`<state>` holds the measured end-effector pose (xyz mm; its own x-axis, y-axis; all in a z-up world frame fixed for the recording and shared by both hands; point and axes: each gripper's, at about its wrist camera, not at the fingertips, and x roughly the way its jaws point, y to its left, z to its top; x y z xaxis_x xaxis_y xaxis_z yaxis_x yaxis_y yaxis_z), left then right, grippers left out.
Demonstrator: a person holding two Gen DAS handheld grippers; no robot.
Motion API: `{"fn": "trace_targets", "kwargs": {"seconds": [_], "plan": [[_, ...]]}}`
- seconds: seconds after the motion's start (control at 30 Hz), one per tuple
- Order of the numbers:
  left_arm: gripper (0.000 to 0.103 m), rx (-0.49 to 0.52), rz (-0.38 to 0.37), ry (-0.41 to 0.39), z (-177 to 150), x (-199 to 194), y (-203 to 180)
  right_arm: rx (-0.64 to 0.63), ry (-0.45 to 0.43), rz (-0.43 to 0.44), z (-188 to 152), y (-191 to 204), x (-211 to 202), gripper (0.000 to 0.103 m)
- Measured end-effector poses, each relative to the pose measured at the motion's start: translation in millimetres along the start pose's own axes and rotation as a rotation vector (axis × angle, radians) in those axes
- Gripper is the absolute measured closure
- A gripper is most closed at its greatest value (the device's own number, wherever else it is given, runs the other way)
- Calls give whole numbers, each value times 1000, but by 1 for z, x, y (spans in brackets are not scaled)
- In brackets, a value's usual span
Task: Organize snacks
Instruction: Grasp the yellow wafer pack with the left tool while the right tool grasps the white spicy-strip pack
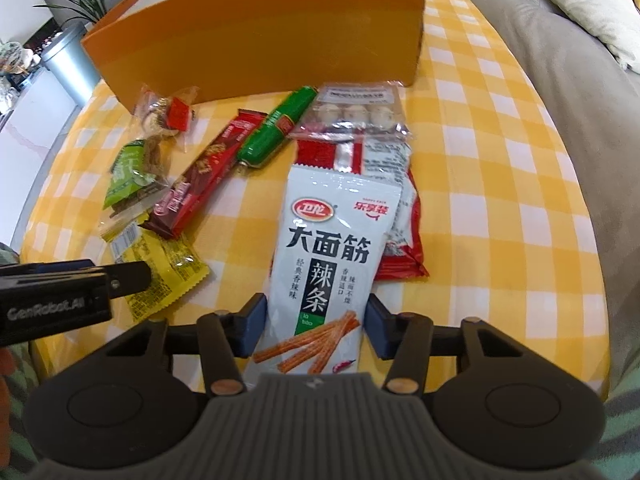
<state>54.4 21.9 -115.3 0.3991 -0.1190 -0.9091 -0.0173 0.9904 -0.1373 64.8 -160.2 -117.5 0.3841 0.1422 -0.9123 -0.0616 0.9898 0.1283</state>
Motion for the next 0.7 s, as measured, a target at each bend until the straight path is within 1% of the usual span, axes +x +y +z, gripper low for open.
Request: {"fn": "trace_targets", "kwargs": {"seconds": [0.13, 0.27, 0.37, 0.47, 0.57, 0.67, 0.7], "plan": [[29, -41, -14, 6, 4, 7, 0, -36, -26, 31, 3, 8, 0, 54], [22, -46, 10, -12, 8, 13, -7, -51, -18, 22, 5, 9, 5, 53], [13, -41, 30, -20, 10, 17, -16, -46, -22, 24, 6, 6, 5, 53], [11, 3, 80, -34, 10, 22, -26, -46, -23, 29, 5, 4, 6, 53], [11, 47, 118, -37, 9, 24, -29, -46, -26, 31, 5, 4, 6, 53], [11, 46, 121, -16, 9, 21, -24, -51, -29, 29, 5, 5, 6, 52], [13, 47, 121, -5, 8, 20, -22, -53, -29, 27, 5, 5, 6, 52]]}}
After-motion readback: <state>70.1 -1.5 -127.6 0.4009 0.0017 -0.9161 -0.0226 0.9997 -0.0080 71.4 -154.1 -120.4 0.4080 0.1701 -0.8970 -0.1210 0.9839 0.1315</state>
